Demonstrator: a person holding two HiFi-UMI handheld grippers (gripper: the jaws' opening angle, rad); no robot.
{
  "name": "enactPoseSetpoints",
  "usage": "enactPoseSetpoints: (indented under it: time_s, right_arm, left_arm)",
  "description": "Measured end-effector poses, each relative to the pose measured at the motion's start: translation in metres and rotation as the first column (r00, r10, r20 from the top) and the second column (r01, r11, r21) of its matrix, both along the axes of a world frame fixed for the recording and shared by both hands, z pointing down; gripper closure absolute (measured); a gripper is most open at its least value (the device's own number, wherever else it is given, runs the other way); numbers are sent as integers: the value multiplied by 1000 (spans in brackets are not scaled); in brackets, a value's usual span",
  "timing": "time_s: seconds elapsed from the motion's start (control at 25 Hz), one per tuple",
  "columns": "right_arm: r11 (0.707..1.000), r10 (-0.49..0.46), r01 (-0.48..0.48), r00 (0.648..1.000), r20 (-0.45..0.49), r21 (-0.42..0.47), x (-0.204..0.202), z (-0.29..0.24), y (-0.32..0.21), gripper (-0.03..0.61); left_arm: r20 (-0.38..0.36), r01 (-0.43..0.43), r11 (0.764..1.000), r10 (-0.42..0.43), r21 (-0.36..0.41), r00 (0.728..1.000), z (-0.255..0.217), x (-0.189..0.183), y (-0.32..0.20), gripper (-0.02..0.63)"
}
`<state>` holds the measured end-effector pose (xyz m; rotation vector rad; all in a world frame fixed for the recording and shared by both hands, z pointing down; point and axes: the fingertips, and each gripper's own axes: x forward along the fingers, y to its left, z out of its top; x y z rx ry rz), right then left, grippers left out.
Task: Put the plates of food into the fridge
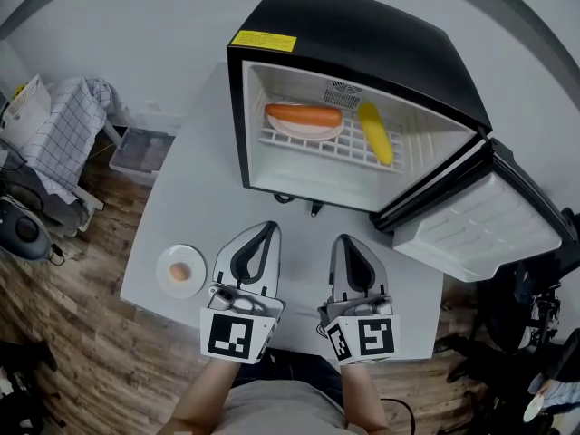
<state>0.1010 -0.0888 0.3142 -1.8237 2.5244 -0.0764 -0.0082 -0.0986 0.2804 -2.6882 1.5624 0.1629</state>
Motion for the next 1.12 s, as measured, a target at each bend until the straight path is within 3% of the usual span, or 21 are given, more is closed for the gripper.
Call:
enactPoseSetpoints:
  time_s: [0.32, 0.48, 0.6, 0.72, 0.96, 1.12]
  right_arm:
    - [992, -122, 122, 992, 22, -24, -25, 13, 6, 566]
    - [975, -216, 217, 976, 38, -42, -49, 23, 6, 566]
    - [956, -281, 284, 958, 59, -67, -70, 33, 7, 566]
    - [931, -344, 352, 935, 84, -100, -93, 44, 8, 566]
    - [865, -452, 468, 883, 125, -183, -140, 70, 11, 566]
    - [786, -525, 537, 842, 126, -307, -177, 106, 14, 566]
  left_arm:
    - [-3, 141, 990, -141, 13, 990, 4, -35, 18, 606]
    - [31, 263, 964, -262, -37, 965, 19, -69, 32, 606]
    - [35, 338, 941, -337, -34, 941, 25, -95, 45, 606]
    - [52, 425, 902, -422, -76, 905, 42, -128, 60, 604]
    - [67, 565, 800, -565, -202, 823, 85, -191, 98, 604]
    - [93, 618, 732, -621, -285, 778, 119, -227, 114, 604]
